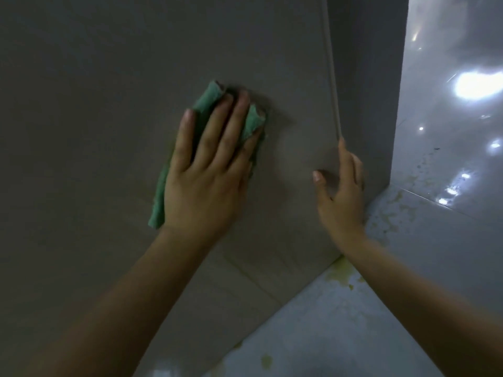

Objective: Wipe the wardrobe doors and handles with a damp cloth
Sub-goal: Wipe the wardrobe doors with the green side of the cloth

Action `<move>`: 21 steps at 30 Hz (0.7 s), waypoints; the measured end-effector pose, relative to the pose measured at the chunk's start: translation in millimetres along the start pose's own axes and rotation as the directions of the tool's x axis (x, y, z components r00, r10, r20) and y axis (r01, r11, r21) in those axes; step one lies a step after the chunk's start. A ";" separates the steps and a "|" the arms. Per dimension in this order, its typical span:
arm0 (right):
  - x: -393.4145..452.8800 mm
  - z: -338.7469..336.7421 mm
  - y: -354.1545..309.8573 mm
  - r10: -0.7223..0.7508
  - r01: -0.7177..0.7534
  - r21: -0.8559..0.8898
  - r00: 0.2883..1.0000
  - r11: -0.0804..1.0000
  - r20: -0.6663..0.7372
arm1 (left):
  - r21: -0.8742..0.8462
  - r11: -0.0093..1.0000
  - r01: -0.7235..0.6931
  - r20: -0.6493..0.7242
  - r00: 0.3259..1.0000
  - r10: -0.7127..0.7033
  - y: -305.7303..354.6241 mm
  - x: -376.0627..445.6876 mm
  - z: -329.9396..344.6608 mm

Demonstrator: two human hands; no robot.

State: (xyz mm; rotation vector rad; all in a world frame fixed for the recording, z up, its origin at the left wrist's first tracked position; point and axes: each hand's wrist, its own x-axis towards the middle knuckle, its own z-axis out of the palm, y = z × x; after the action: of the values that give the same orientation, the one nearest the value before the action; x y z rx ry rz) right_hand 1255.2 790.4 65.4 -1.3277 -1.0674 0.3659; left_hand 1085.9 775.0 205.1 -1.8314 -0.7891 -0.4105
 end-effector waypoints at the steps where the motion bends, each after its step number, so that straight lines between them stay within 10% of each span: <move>1: -2.4 2.8 -4.9 -0.053 0.050 -0.052 0.997 0.997 -0.054 | 0.000 0.999 0.036 -0.015 0.999 -0.036 3.0 2.2 0.6; 6: -23.2 37.9 -46.6 -0.424 0.406 -0.131 0.887 0.905 -0.182 | -0.025 0.999 0.021 0.061 0.998 -0.020 7.0 -56.3 -0.8; 17: -48.7 64.7 -90.9 -0.573 0.560 -0.129 0.812 0.819 -0.109 | 0.110 0.954 0.278 -0.122 0.957 -0.264 -70.0 -47.5 -36.4; 21: -50.6 66.1 -87.2 -0.600 0.585 -0.179 0.798 0.791 -0.046 | 0.053 0.992 0.115 0.055 0.991 -0.118 -46.9 -101.2 -32.0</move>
State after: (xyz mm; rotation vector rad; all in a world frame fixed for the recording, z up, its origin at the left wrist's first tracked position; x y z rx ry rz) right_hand 1147.6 768.6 115.1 -1.0561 -1.3840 -0.2646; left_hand 983.2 723.6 188.3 -1.7630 -0.9415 -0.4107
